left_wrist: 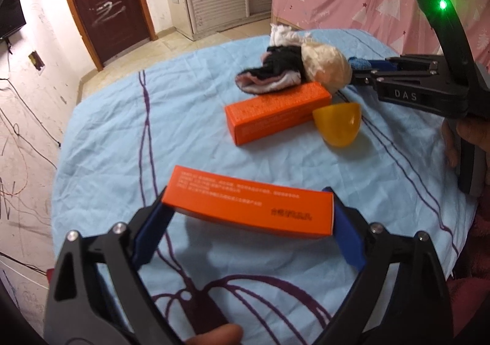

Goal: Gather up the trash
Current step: 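Grasp the orange box with the left tool while the right tool grasps the blue yarn ball, then carry both held items to the yellow bucket and open both tools over it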

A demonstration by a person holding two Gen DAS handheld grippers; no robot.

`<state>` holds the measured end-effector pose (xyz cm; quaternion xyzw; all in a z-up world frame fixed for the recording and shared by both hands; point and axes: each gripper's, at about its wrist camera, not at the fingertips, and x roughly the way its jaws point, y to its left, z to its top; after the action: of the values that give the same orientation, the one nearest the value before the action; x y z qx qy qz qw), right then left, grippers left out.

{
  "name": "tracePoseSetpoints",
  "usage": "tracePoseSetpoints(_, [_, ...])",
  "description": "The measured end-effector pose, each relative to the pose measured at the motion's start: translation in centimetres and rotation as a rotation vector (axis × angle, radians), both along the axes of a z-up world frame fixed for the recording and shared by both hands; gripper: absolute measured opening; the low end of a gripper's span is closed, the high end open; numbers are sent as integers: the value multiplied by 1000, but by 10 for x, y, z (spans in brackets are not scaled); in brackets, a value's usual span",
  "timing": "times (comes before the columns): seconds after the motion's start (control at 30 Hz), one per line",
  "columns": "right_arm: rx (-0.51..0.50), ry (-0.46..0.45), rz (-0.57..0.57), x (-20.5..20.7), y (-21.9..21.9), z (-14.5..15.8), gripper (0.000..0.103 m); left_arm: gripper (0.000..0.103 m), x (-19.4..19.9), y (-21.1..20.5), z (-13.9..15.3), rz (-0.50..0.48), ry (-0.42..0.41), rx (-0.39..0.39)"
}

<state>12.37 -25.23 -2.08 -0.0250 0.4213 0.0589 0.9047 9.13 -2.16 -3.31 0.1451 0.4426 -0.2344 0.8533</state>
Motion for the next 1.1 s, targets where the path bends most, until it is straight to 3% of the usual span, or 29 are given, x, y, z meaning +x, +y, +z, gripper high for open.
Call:
tracePoseSetpoints(0.5, [79, -102, -80, -40, -66, 34, 21, 90, -10, -44, 45, -33, -79, -36])
tracePoseSetpoints(1.1, [160, -183, -316, -120, -214, 37, 21, 90, -40, -176, 66, -195, -85, -71])
